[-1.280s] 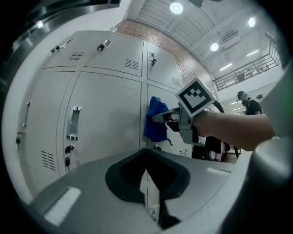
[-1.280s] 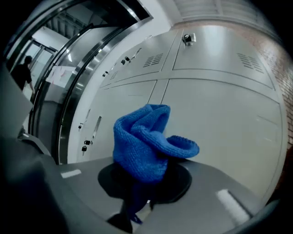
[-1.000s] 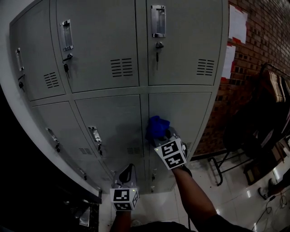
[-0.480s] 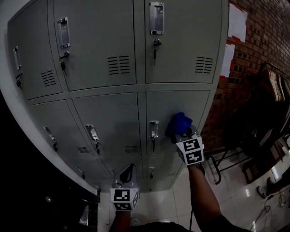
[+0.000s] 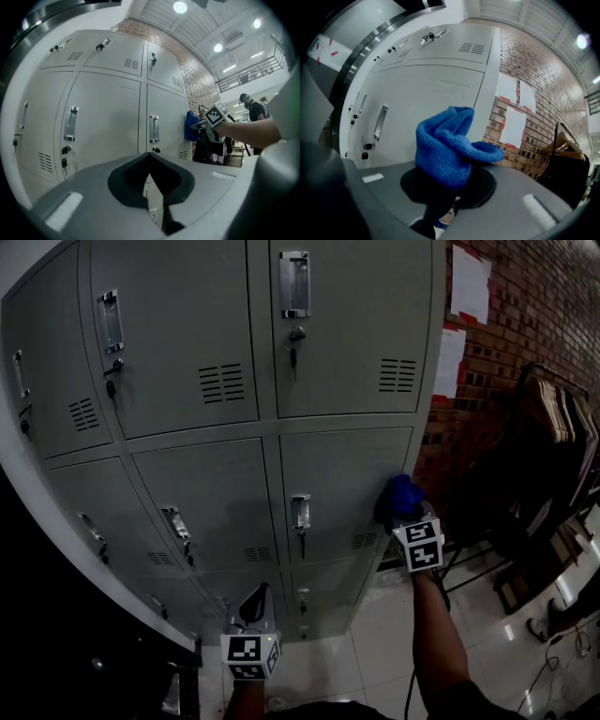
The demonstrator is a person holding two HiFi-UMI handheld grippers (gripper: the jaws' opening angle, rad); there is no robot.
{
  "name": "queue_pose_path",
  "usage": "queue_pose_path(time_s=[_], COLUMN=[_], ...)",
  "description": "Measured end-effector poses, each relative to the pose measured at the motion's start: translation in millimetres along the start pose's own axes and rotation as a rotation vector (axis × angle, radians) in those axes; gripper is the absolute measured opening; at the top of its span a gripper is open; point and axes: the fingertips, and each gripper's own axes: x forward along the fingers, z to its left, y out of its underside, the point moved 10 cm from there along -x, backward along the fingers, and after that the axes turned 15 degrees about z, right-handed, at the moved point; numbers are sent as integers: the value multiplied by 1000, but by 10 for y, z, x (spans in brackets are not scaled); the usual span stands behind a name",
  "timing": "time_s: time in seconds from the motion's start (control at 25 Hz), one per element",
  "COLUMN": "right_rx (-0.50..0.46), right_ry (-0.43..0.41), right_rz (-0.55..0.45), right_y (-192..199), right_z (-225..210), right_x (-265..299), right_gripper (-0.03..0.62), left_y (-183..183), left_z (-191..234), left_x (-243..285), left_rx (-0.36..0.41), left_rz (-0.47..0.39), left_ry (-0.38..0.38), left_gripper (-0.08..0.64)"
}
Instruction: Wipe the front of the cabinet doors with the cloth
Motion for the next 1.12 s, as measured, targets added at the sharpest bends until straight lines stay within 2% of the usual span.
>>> queue_pose_path(time_s=[0.12, 0.2, 0.32, 0.52, 0.64, 0.8, 1.12], right_rx=[-1, 19, 50, -32, -85, -148, -222], right_ry=[23, 7, -68, -224, -282, -336, -328], right_rz=[21, -5, -108, -193, -196, -177, -136], right_y=[55, 43, -45, -314, -384, -442, -526], right_z=[-66, -42, 176, 1002, 1421, 1753, 1879], right_x=[-5, -71, -252, -282, -201, -52, 216], right_gripper=[72, 74, 74, 74, 74, 75, 77], left_y=[-5, -6, 17, 11, 3, 30, 68], left_z=[-17, -7, 7, 62, 108, 209, 288], left_x=[-6, -16, -38, -61, -93, -183, -298], left_rx=[6, 7, 1, -5, -8, -21, -59], left_rz=[-4, -3, 2, -1, -9, -14, -1], left_ry=[3, 0, -8, -21, -32, -63, -95], left_gripper=[9, 9, 9, 11, 11, 9, 9])
